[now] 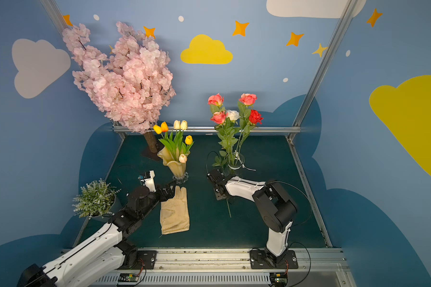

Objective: Arrange the flowers in different vases according to their variety
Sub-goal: Pick up the flower at the center of the board.

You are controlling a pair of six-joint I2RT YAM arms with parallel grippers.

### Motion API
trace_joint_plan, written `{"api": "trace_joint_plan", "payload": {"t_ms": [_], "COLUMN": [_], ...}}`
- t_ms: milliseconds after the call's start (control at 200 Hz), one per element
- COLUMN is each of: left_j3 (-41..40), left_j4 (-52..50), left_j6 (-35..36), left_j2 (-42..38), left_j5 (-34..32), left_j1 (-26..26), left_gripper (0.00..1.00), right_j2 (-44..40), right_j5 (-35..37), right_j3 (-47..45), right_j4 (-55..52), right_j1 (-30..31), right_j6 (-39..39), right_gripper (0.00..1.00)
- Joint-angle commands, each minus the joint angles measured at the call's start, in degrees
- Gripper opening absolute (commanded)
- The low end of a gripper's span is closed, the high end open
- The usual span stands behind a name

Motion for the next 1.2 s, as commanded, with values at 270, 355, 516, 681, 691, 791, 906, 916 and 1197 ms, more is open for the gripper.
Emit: {"api": "trace_joint_plan", "payload": {"t_ms": [270,355,516,681,691,791,906,916,1197], "left_j3": [-0.3,-0.3,-0.3,-0.3,-0.3,-0.3,-0.3,-0.3,0.0], "left_j4": [0.1,0.1,0.0,0.0,0.0,-0.1,0.0,0.0,-0.3], "left_j6": [0.1,0.2,0.2,0.2,0.2,0.2,0.1,0.1,-0.8], "left_j2": [-0.3,-0.4,-0.6,-0.8,-0.9,-1.1,-0.8,-0.8,0.8], "left_j5": [0.3,0.3,0.3,0.3,0.3,0.3,0.3,0.3,0.9], "left_j1": [0.3,0.3,0.3,0.3,0.3,0.3,0.3,0.3,1.5], "left_gripper": [1.0,1.0,1.0,1.0,1.0,1.0,1.0,1.0,1.0], "right_j2": [5.1,5.1,3.1,-0.8,-1.0,-4.0,-6.3,-6.3,0.5], "right_j5": [-15.5,-15.7,-15.3,-15.4,-15.3,-15.3,-16.3,-16.4,-17.9], "right_j3": [2.4,2.5,1.7,-0.6,-0.7,-2.2,-2.0,-1.9,8.5], "right_j4": [1.4,0.9,0.3,-1.7,-1.9,-4.2,-6.0,-6.2,-8.5], "right_j1": [-0.7,-0.1,1.3,2.6,2.7,3.3,3.2,3.1,0.0], "right_j6": [-3.7,-4.5,-6.1,-5.2,-5.1,-3.8,-3.6,-3.7,-7.3], "right_gripper": [0.19,0.12,0.02,0.01,0.01,0.04,0.19,0.2,0.34]}}
